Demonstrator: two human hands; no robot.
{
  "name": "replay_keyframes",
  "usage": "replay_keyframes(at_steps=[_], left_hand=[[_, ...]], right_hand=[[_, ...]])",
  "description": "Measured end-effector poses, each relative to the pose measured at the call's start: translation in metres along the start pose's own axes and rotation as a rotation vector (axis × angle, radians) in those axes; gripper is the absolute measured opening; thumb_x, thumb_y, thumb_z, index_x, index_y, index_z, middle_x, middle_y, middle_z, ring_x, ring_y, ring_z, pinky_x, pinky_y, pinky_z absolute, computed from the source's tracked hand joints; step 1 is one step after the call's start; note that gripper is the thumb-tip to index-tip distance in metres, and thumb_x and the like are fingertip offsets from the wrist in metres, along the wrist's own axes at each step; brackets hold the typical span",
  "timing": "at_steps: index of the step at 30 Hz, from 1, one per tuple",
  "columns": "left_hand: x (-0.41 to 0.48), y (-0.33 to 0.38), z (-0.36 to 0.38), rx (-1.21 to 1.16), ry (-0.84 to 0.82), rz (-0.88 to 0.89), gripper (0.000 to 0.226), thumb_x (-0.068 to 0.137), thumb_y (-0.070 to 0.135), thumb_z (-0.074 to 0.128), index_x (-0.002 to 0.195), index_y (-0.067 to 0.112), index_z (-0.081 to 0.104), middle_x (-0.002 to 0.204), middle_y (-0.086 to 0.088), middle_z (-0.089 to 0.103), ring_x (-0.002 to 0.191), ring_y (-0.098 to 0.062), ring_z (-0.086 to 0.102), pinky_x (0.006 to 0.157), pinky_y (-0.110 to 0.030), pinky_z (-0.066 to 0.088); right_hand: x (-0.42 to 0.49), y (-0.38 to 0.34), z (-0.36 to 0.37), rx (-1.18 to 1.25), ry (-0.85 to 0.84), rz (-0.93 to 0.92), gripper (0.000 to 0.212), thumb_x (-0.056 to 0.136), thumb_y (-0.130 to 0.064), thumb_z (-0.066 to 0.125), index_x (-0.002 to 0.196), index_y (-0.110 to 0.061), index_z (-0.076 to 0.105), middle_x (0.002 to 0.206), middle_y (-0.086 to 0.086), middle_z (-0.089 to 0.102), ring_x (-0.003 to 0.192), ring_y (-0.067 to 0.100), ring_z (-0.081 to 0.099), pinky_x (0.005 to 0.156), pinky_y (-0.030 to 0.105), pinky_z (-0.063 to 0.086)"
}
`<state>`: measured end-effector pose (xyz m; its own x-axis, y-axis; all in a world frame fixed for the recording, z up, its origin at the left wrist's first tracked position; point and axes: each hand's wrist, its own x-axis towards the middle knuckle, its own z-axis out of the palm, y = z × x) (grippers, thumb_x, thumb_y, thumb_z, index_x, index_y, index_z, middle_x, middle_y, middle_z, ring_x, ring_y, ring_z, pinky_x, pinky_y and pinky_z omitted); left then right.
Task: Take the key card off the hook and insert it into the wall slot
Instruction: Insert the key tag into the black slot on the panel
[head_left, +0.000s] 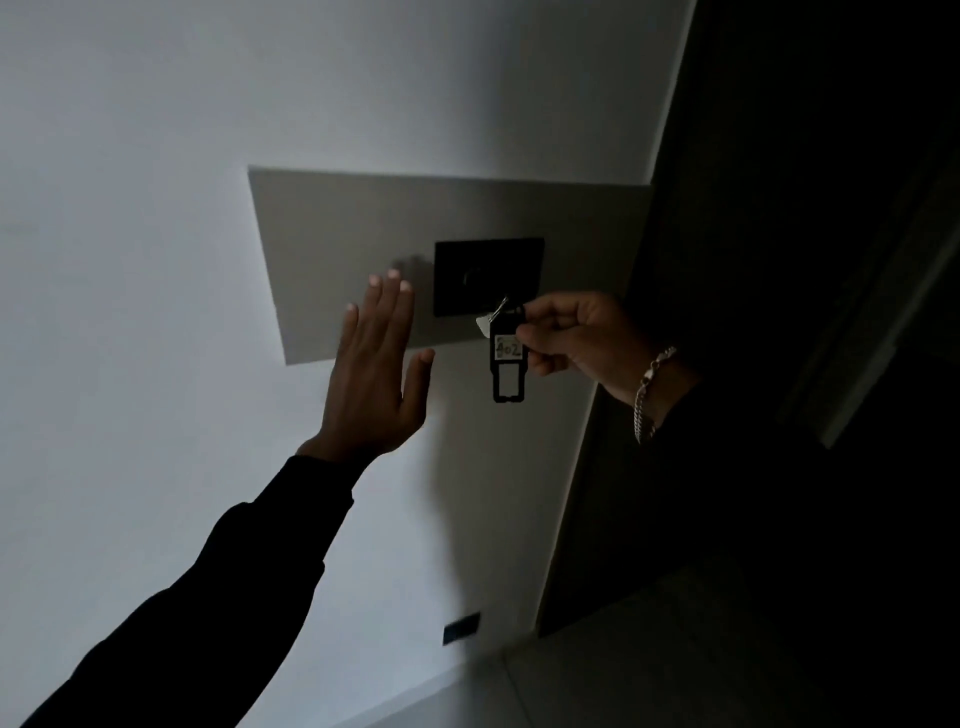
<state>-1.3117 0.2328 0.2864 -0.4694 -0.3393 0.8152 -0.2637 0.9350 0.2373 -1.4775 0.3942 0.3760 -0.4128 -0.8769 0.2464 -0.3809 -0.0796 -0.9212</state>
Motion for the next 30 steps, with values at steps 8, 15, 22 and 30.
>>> replay_keyframes(at_steps=[8, 15, 22, 30], left_hand=[[0.09, -0.028, 0.045, 0.217, 0.146, 0.015, 0.078, 0.096, 0.049, 0.035, 0.155, 0.001, 0.02, 0.166, -0.019, 0.017, 0.156, -0.033, 0.009, 0.127, -0.057, 0.008], [0.124, -0.055, 0.07, 0.598, 0.342, 0.039, 0.064, 0.101, 0.041, 0.03, 0.156, 0.009, 0.022, 0.165, -0.014, 0.023, 0.155, -0.033, 0.014, 0.125, -0.056, 0.006], [0.129, -0.065, 0.083, 0.825, 0.444, 0.022, 0.066, 0.099, 0.04, 0.029, 0.158, 0.011, 0.018, 0.165, -0.012, 0.024, 0.156, -0.022, 0.003, 0.124, -0.056, 0.013], [0.129, -0.069, 0.081, 0.912, 0.443, 0.029, 0.067, 0.099, 0.043, 0.024, 0.158, 0.012, 0.014, 0.164, -0.014, 0.027, 0.156, -0.023, 0.006, 0.122, -0.059, 0.017]], right_hand=[[0.098, 0.0, -0.044, 0.1, 0.055, -0.106, 0.014, 0.086, 0.004, 0.06, 0.099, -0.003, 0.058, 0.073, 0.011, 0.057, 0.046, 0.006, 0.057, 0.045, 0.016, 0.053], [0.151, 0.0, -0.077, 0.13, 0.05, -0.221, 0.01, 0.085, -0.001, 0.064, 0.095, -0.002, 0.063, 0.074, 0.007, 0.064, 0.053, 0.008, 0.061, 0.054, 0.021, 0.057], [0.191, 0.014, -0.076, 0.07, 0.096, -0.353, 0.016, 0.084, 0.0, 0.066, 0.1, 0.003, 0.065, 0.068, 0.008, 0.066, 0.048, 0.011, 0.063, 0.048, 0.02, 0.056], [0.201, 0.035, -0.063, 0.047, -0.042, -0.325, 0.025, 0.085, 0.001, 0.065, 0.107, 0.009, 0.062, 0.077, 0.015, 0.065, 0.042, 0.003, 0.058, 0.044, 0.015, 0.051]])
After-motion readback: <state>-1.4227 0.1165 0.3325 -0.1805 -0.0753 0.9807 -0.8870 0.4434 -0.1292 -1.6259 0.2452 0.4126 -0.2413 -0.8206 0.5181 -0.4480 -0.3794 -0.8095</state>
